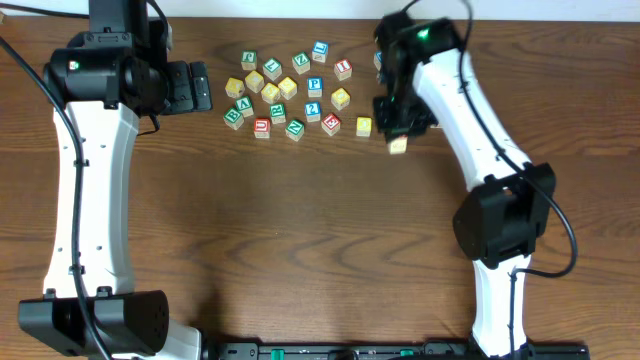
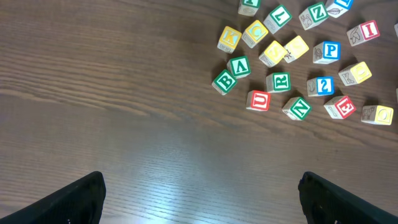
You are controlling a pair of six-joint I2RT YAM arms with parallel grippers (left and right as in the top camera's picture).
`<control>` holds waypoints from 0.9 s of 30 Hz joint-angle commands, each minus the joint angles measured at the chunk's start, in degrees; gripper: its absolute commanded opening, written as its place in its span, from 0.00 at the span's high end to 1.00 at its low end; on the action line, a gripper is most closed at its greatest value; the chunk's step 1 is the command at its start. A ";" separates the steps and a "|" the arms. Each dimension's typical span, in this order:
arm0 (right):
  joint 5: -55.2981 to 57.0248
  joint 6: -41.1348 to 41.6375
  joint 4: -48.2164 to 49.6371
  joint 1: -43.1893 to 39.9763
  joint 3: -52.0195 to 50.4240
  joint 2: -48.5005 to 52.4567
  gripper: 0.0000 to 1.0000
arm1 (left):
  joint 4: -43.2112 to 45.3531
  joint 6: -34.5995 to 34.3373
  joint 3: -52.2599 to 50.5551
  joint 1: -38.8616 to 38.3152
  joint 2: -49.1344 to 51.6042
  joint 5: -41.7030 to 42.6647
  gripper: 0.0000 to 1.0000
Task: Spell out AI2
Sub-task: 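Lift the A block and carry it toward the open table center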
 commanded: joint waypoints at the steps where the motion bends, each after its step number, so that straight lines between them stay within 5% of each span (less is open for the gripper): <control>1: -2.45 -0.66 1.92 1.40 -5.44 1.01 0.88 | -0.15 0.74 -0.02 0.13 0.07 0.11 0.02; 15: -1.70 2.80 15.56 6.10 -18.36 1.01 0.90 | -0.13 0.74 -0.02 0.13 0.07 0.11 0.02; 27: 4.63 15.26 19.23 9.05 -20.11 1.01 0.92 | -0.13 0.74 -0.02 0.13 0.07 0.11 0.02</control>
